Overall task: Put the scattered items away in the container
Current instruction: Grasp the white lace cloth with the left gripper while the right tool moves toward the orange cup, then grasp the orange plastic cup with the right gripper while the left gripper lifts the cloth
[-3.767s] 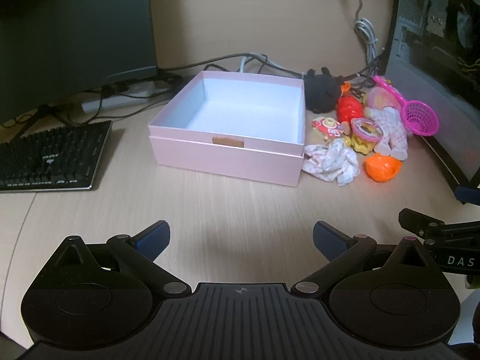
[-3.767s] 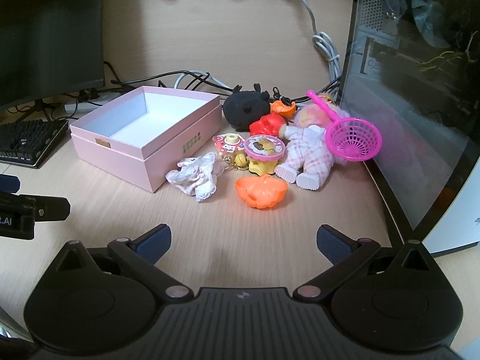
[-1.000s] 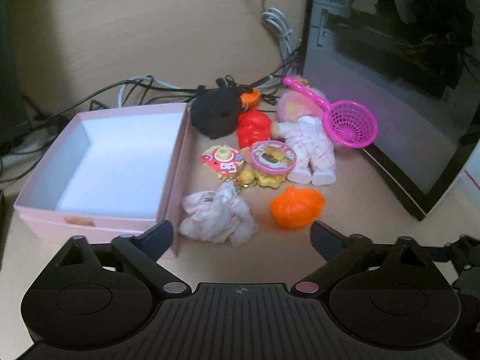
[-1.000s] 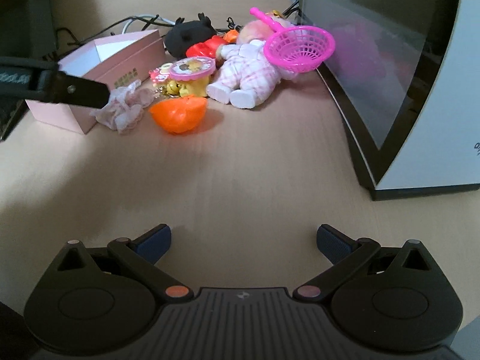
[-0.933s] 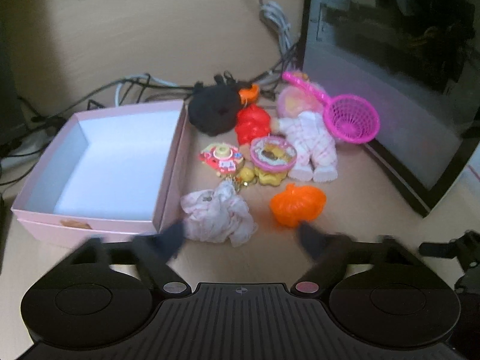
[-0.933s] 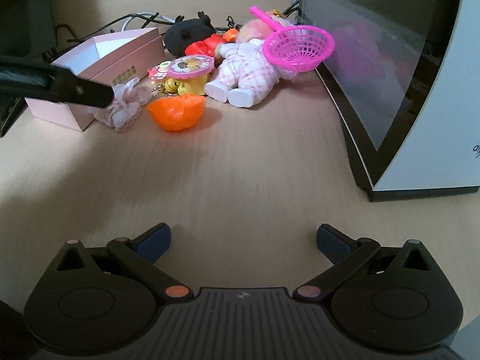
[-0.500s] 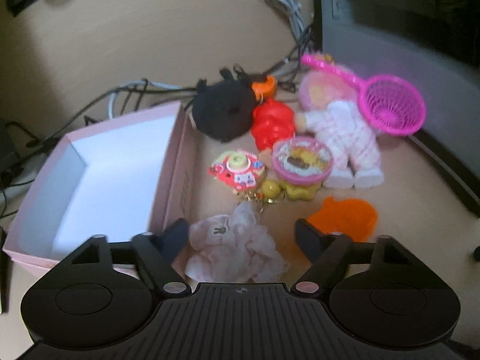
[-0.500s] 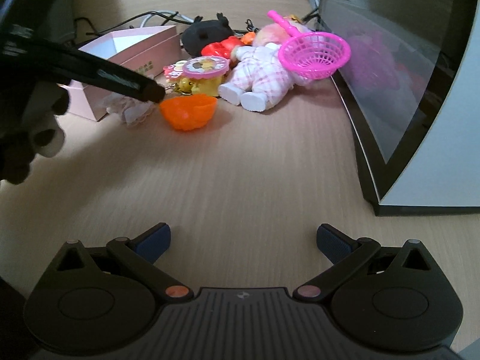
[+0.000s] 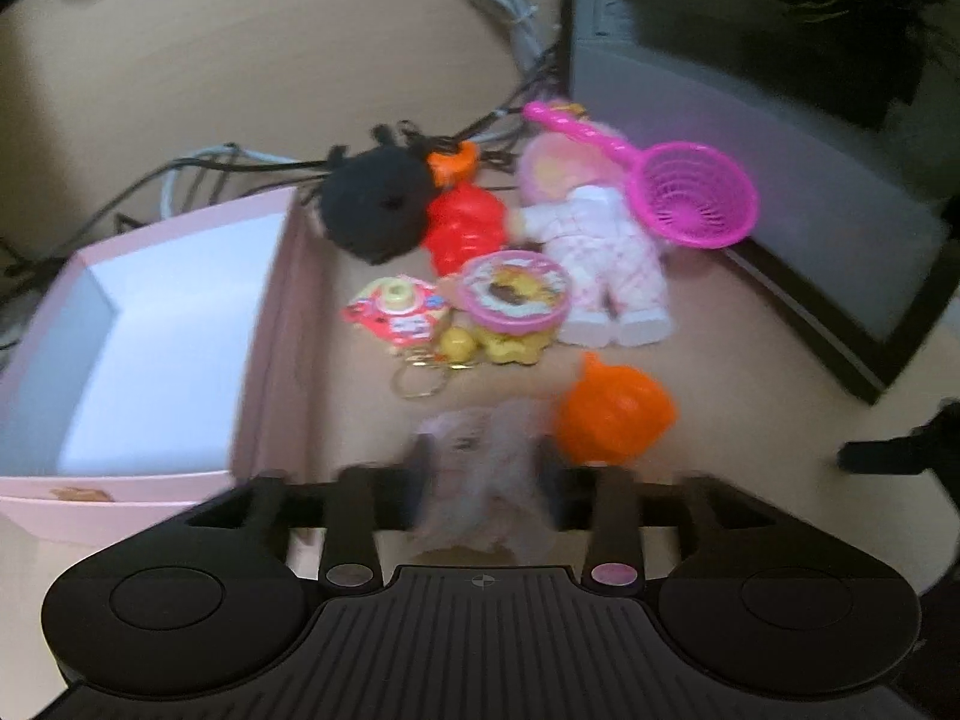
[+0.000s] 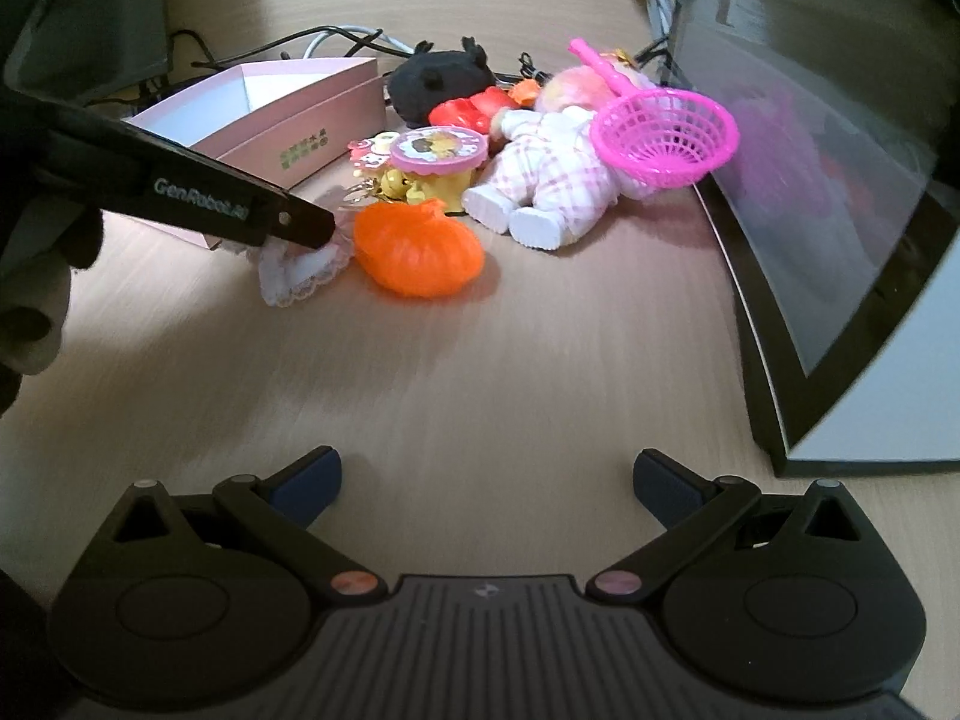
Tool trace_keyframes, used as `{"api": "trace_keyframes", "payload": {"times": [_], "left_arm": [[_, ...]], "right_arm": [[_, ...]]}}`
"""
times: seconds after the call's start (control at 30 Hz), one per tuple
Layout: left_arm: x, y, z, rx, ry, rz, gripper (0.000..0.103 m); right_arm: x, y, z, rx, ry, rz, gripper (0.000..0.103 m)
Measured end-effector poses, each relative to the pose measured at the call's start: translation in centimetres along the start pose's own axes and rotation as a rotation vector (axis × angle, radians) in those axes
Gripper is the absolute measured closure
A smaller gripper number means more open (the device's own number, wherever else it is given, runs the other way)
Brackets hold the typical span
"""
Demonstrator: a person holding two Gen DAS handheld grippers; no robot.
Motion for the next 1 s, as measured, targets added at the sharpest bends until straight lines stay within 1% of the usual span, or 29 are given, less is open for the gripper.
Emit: {"api": "trace_keyframes", "payload": {"times": [0.07, 0.13, 0.17, 0.2, 0.23, 0.3, 0.33, 0.37, 0.43, 0.5, 0.63, 0.7, 0.77, 0.8, 0.83, 0.9, 1.0], "left_arm": [[-0.1, -0.7, 0.2, 0.001, 0.005, 0.023, 0.037], [-0.1, -1.4, 0.3, -0.001, 0.002, 0.037, 0.038], [0.0, -1.5, 0.3, -0.008, -0.007, 0.035, 0.043], [0.1, -1.5, 0.2, -0.011, -0.018, 0.032, 0.059], [0.3, -1.5, 0.1, -0.013, -0.031, 0.028, 0.067], [0.7, -0.8, 0.0, -0.009, -0.039, 0.018, 0.075], [1.1, -0.3, 0.1, -0.003, -0.039, 0.015, 0.077], [1.4, 0.2, 0.2, 0.006, -0.037, 0.012, 0.077], [2.3, 1.4, 0.6, 0.022, -0.027, 0.01, 0.077], [3.6, 2.5, 1.3, 0.035, -0.001, 0.027, 0.077], [6.3, 4.0, 3.6, 0.064, 0.091, 0.083, 0.077], [7.0, 4.2, 5.1, 0.067, 0.136, 0.089, 0.077], [7.0, 4.0, 6.3, 0.049, 0.16, 0.083, 0.077], [6.7, 3.7, 6.7, 0.043, 0.161, 0.078, 0.077], [6.2, 3.3, 7.0, 0.04, 0.156, 0.069, 0.077], [5.0, 2.4, 7.0, 0.036, 0.138, 0.053, 0.077], [3.2, 1.3, 6.6, 0.044, 0.111, 0.032, 0.077]], "right_arm": [[-0.2, 0.2, 0.4, 0.013, 0.026, -0.013, 0.0], [-0.3, 0.4, 0.6, 0.023, 0.043, -0.035, 0.0], [-0.5, 0.6, 0.7, 0.025, 0.048, -0.046, 0.0], [-0.6, 0.7, 0.7, 0.025, 0.052, -0.057, 0.0], [-0.8, 0.8, 0.7, 0.023, 0.054, -0.067, 0.0], [-1.4, 1.0, 0.9, 0.016, 0.062, -0.092, 0.0], [-1.8, 1.0, 1.0, 0.013, 0.071, -0.104, 0.003], [-2.2, 1.0, 1.2, 0.009, 0.08, -0.116, 0.005], [-3.2, 0.6, 1.7, 0.001, 0.113, -0.127, 0.015], [-4.1, 0.1, 2.3, -0.002, 0.142, -0.137, 0.021], [-6.0, -1.0, 3.2, -0.005, 0.17, -0.156, 0.022], [-6.9, -1.7, 3.2, -0.007, 0.156, -0.153, 0.024], [-7.4, -2.2, 3.2, -0.021, 0.149, -0.139, 0.037], [-7.6, -2.5, 3.2, -0.031, 0.146, -0.123, 0.048], [-7.7, -2.8, 3.2, -0.037, 0.141, -0.107, 0.055], [-7.6, -3.2, 3.2, -0.03, 0.141, -0.086, 0.062], [-7.0, -3.0, 3.0, -0.008, 0.14, -0.079, 0.063]]}}
Point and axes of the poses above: each gripper's, at about its wrist camera, not at the fingertips, and y roughly against the way its jaws point, z to its left, x to its underside, the point moved 3 cm from there along -y, roughly the way its jaws point, and after that the axes turned 12 degrees about z, right-handed, at the moved point
